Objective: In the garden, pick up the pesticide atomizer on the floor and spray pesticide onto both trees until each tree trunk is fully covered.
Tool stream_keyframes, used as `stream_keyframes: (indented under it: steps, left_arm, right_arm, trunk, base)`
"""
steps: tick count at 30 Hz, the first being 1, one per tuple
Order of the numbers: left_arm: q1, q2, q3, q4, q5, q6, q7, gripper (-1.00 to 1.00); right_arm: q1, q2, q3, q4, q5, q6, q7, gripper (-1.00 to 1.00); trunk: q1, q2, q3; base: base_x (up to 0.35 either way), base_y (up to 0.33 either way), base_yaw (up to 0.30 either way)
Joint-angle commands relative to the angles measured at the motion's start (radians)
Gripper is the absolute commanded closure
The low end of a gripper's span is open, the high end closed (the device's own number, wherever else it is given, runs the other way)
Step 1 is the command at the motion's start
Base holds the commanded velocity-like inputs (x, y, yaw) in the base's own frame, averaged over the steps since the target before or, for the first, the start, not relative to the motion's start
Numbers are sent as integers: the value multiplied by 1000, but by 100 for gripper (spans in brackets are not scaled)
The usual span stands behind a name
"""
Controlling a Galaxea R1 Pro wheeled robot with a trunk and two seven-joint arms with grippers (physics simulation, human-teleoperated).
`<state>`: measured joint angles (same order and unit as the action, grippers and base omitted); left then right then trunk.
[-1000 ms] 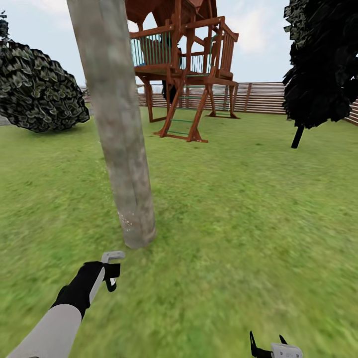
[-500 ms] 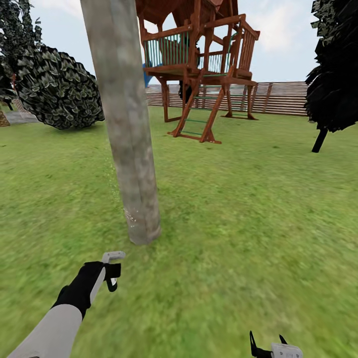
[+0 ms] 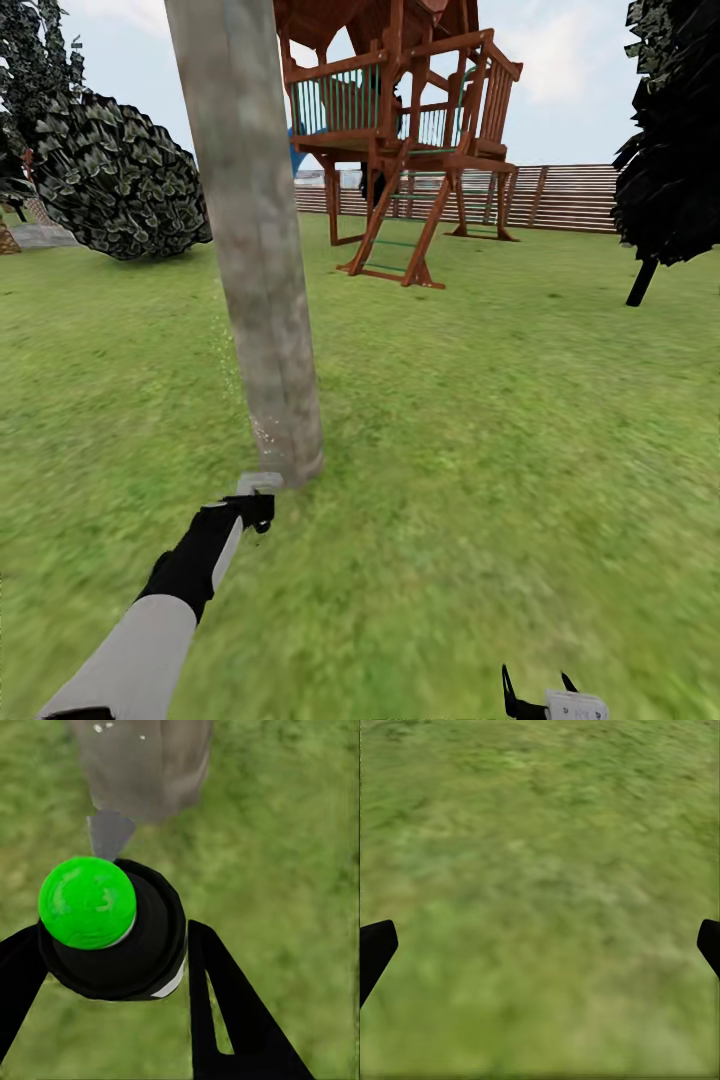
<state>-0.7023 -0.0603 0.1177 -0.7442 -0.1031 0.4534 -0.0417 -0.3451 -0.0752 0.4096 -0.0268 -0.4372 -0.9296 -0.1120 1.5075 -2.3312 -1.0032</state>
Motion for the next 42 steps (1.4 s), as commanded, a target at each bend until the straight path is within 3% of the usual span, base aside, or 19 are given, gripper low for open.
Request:
stream_keyframes:
  steps: [1, 3, 6, 9, 11, 14, 16, 17, 19, 20, 22, 24, 27, 30, 32, 35, 38, 39, 42]
  left_arm:
    - [-20, -15, -12, -25, -4, 6, 0, 100]
    - [-55, -26, -18, -41, -4, 32, -1, 100]
    - [-85, -17, -16, -49, 0, 60, -8, 100]
    - [-92, 35, -8, -96, 2, 69, -11, 100]
    - [-86, 42, -8, -100, 3, 69, -12, 100]
    - [-81, 32, -18, -101, 0, 68, -11, 100]
    - [-81, 12, -35, -101, 0, 68, -11, 100]
    - [-82, -10, -58, -102, 0, 68, -10, 100]
    - [-89, -14, -65, -103, 3, 68, -10, 100]
    - [-92, -8, -62, -103, 2, 69, -10, 100]
    - [-95, 51, -2, -104, 4, 70, -15, 100]
    - [-95, 72, 17, -104, 3, 70, -30, 100]
    - [-96, 64, 17, -102, 2, 70, -36, 100]
    - [-98, 22, 11, -103, 1, 78, -38, 100]
    - [-123, 19, 4, -104, 2, 128, -40, 100]
    - [-157, 39, 4, -102, 3, 153, -41, 100]
    - [-163, 102, 9, -99, 5, 155, -41, 100]
    - [-162, 111, 9, -99, 5, 154, -42, 100]
    - [-152, 105, 1, -102, 3, 154, -43, 100]
  right_arm:
    - [0, 0, 0, 0, 0, 0, 0, -100]
    - [0, 0, 0, 0, 0, 0, 0, -100]
    - [0, 0, 0, 1, 0, 0, 0, -100]
    - [0, 0, 0, 0, -1, 0, 0, -100]
    - [0, 0, 0, 1, -1, 0, 0, -100]
    - [0, 0, 0, -1, -2, 0, 0, -100]
    - [0, 0, 0, 0, -3, 0, 0, -100]
    - [0, 0, 0, 0, -3, 0, 0, -100]
    - [0, -1, 0, 1, -3, 0, -1, -100]
    - [0, -1, 0, 0, -3, 0, -1, -100]
    - [0, -1, 0, 1, -3, 0, -1, -100]
    - [0, -1, 0, 1, -3, 0, -2, -100]
    - [0, -1, -1, 1, -3, 0, -2, -100]
    - [0, -2, -1, 1, -3, 0, -2, -100]
    - [0, -2, -1, 1, -3, 0, -2, -100]
    - [0, -2, -1, 1, -3, 0, -2, -100]
    - [0, -2, -2, 1, -3, 0, -2, -100]
    - [0, -2, -1, 1, -3, 0, -2, -100]
    - [0, -2, -1, 1, -3, 0, -2, -100]
  trunk:
    - [0, 0, 0]
    - [0, 0, 0]
    - [0, 0, 0]
    - [0, 0, 0]
    - [0, 0, 0]
    - [0, 0, 0]
    - [0, 0, 0]
    - [0, 0, 0]
    - [0, 0, 0]
    - [0, 0, 0]
    - [0, 0, 0]
    - [0, 0, 0]
    - [0, 0, 0]
    - [0, 0, 0]
    - [0, 0, 0]
    - [0, 0, 0]
    - [0, 0, 0]
    - [0, 0, 0]
    - [0, 0, 0]
  base:
    - [-6, 0, 0]
    - [-2, 0, 0]
    - [0, 0, 0]
    - [0, 0, 0]
    - [0, 0, 0]
    - [0, 0, 0]
    - [0, 0, 0]
    - [0, 0, 0]
    - [0, 0, 0]
    - [0, 0, 0]
    - [0, 0, 0]
    - [0, 0, 0]
    - [0, 0, 0]
    - [0, 0, 0]
    - [0, 0, 0]
    - [0, 0, 0]
    - [0, 0, 0]
    - [0, 0, 0]
    - [0, 0, 0]
